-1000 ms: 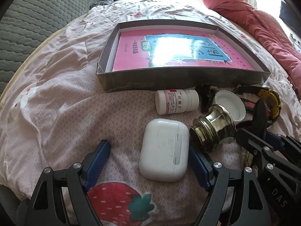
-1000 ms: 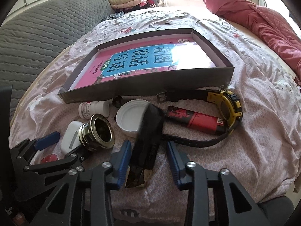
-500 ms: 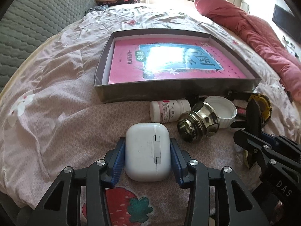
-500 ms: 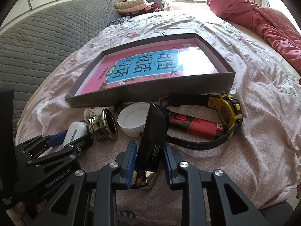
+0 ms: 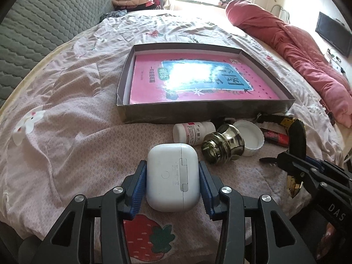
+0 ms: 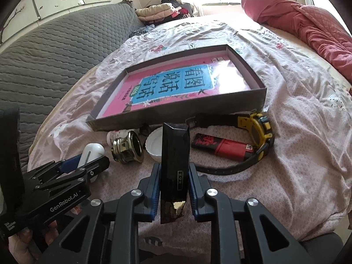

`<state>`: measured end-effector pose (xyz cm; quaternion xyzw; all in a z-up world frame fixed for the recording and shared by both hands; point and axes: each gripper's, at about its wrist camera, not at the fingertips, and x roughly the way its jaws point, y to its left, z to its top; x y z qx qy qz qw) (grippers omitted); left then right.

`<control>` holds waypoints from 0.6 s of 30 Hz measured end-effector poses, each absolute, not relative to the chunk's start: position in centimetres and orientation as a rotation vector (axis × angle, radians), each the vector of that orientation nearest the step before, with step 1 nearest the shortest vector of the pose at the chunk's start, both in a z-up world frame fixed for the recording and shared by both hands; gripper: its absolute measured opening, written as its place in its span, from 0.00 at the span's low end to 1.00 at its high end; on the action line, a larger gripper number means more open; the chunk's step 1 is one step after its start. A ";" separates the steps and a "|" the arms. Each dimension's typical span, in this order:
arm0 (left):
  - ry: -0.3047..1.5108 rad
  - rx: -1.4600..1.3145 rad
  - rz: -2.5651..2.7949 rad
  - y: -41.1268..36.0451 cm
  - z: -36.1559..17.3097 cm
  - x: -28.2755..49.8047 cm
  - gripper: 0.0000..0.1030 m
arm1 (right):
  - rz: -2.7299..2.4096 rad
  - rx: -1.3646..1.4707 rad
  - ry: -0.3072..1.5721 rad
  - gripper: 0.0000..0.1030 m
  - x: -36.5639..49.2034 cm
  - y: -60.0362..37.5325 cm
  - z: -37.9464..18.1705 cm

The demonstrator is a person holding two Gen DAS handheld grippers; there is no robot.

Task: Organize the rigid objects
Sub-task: 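Carry the earbud case with the left tool while the right carries the USB stick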

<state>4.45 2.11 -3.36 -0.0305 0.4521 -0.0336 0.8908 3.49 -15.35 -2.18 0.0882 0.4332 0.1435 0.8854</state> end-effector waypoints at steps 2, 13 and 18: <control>0.935 -0.064 -0.071 2.1 -3.2 4.3 0.45 | 0.298 0.175 0.886 0.23 3.3 -15.4 -1.8; 0.887 -0.089 -0.083 2.2 -1.8 3.4 0.45 | 0.279 0.172 0.823 0.23 3.1 -16.3 -0.6; 0.883 -0.100 -0.088 2.3 -1.4 3.2 0.45 | 0.282 0.158 0.802 0.23 3.1 -16.4 -0.3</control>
